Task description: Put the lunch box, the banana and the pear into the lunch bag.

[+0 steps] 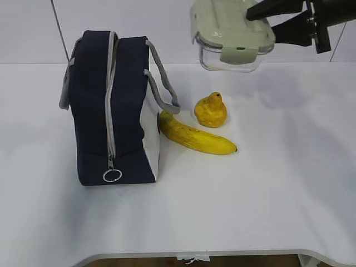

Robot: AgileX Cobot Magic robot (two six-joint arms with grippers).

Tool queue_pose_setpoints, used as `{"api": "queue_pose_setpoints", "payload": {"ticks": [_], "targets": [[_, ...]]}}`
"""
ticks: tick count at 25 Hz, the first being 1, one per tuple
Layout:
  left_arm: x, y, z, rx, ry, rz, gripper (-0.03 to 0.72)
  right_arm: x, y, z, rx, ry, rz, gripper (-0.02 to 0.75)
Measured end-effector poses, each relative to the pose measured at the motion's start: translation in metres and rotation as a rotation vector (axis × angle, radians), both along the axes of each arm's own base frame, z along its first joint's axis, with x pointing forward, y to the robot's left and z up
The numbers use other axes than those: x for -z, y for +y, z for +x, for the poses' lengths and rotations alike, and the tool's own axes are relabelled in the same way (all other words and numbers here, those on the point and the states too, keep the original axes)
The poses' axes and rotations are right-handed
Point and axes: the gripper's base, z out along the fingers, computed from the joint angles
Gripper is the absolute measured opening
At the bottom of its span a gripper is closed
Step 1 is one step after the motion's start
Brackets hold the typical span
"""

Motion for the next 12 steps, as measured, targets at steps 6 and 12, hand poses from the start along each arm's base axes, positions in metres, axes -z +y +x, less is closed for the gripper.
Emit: {"api": "queue_pose_setpoints", "payload": {"ticks": [6, 12], "targets": [[-0.016, 0.005, 0.059, 0.043, -0.026, 0.016, 0.419, -0.007, 0.033, -0.003, -0.076, -0.055, 0.07, 0.349], [-0.01, 0.002, 0.115, 0.103, 0.012, -0.025, 0.419, -0.012, 0.055, 0.001, -0.044, -0.114, 0.103, 0.349]]}}
